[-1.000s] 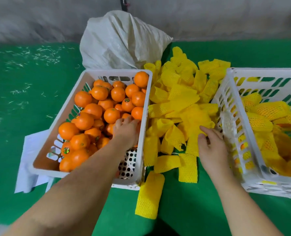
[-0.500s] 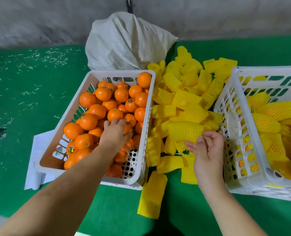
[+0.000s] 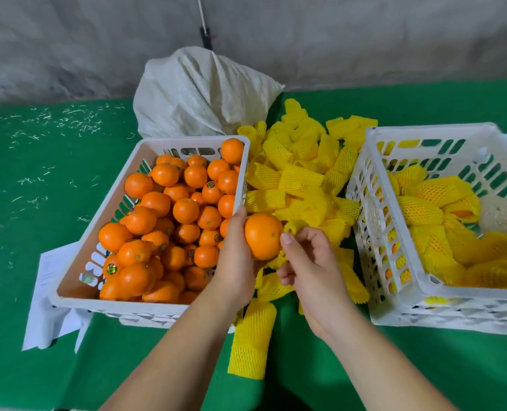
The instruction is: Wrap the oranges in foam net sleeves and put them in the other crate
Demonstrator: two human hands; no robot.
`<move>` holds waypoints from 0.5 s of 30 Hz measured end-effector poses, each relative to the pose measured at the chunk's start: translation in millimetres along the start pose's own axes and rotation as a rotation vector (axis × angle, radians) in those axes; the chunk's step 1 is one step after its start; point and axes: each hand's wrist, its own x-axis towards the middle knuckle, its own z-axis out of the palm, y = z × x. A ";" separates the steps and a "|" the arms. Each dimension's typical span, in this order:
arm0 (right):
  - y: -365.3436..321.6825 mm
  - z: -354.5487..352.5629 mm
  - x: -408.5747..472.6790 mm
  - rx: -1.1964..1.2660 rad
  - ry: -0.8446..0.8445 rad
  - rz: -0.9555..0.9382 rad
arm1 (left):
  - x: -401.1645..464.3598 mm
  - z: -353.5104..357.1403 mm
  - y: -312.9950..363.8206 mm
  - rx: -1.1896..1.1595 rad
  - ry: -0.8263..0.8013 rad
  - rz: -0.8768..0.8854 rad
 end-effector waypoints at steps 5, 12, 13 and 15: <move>10.0 -4.5 -4.6 -0.060 0.040 0.043 | -2.3 -12.9 -2.2 -0.003 -0.074 -0.118; 6.5 -13.7 4.9 -0.011 0.006 0.164 | -1.5 -25.4 -2.7 -0.066 -0.159 -0.203; 4.3 -16.0 6.3 0.105 -0.033 0.228 | -1.7 -27.1 -1.1 -0.103 -0.177 -0.232; 1.2 -20.3 7.5 0.261 -0.093 0.311 | -0.9 -31.3 -0.6 -0.162 -0.219 -0.276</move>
